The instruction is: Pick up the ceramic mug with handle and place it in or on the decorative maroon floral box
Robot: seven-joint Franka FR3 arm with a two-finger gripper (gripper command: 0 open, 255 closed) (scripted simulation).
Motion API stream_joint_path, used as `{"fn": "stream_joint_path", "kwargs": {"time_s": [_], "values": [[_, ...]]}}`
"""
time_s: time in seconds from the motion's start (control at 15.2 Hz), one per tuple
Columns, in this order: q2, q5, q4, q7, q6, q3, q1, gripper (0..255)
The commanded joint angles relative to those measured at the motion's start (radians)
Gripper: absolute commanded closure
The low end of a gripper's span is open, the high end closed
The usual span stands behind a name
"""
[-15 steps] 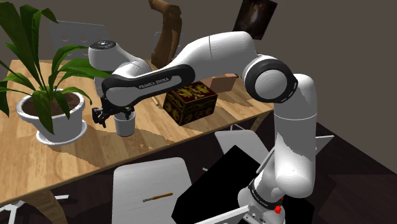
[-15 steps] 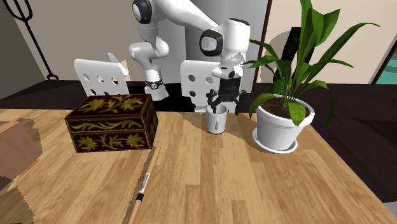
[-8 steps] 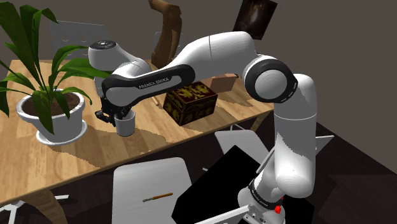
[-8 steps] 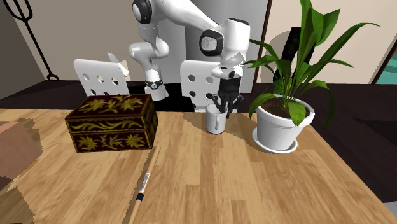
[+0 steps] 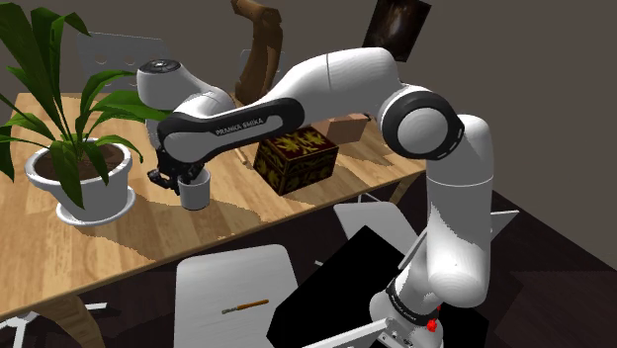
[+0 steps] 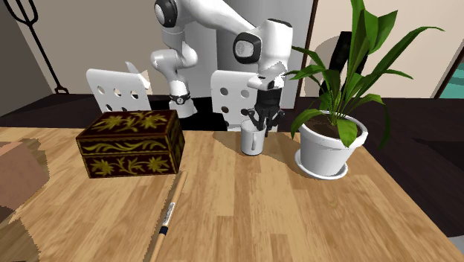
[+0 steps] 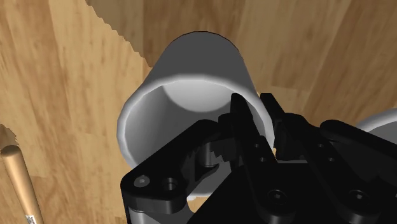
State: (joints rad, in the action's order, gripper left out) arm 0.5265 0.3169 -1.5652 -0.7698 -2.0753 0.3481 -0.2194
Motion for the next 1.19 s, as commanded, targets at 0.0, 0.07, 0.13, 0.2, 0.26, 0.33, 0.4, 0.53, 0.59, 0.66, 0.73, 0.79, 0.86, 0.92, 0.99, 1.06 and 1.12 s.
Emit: {"fn": "stream_joint_path", "kwargs": {"time_s": [0.0,0.07,0.13,0.2,0.26,0.33,0.4,0.53,0.59,0.66,0.73,0.79,0.86,0.92,0.99,1.06,1.12], "values": [[-0.009,-0.005,0.011,0.004,0.019,0.003,0.000,255],[-0.014,-0.007,0.018,0.007,0.030,0.004,0.001,255],[-0.018,-0.010,0.024,0.009,0.040,0.005,0.001,255],[-0.023,-0.013,0.031,0.012,0.051,0.007,0.001,255],[-0.027,-0.015,0.038,0.014,0.062,0.008,0.001,255],[-0.031,-0.017,0.045,0.017,0.073,0.009,0.001,255],[-0.035,-0.020,0.053,0.019,0.084,0.010,0.002,255],[-0.043,-0.024,0.069,0.024,0.107,0.012,0.001,255],[-0.046,-0.026,0.077,0.026,0.118,0.013,0.001,255],[-0.049,-0.028,0.086,0.029,0.130,0.014,0.001,255],[-0.052,-0.030,0.095,0.031,0.142,0.015,0.001,255],[-0.055,-0.032,0.105,0.033,0.154,0.016,0.000,255],[-0.057,-0.034,0.114,0.035,0.165,0.017,0.000,255],[-0.060,-0.035,0.124,0.037,0.177,0.017,-0.001,255],[-0.062,-0.037,0.135,0.040,0.190,0.018,-0.001,255],[-0.063,-0.038,0.146,0.042,0.202,0.019,-0.002,255],[-0.065,-0.039,0.157,0.044,0.214,0.019,-0.003,255]]}}
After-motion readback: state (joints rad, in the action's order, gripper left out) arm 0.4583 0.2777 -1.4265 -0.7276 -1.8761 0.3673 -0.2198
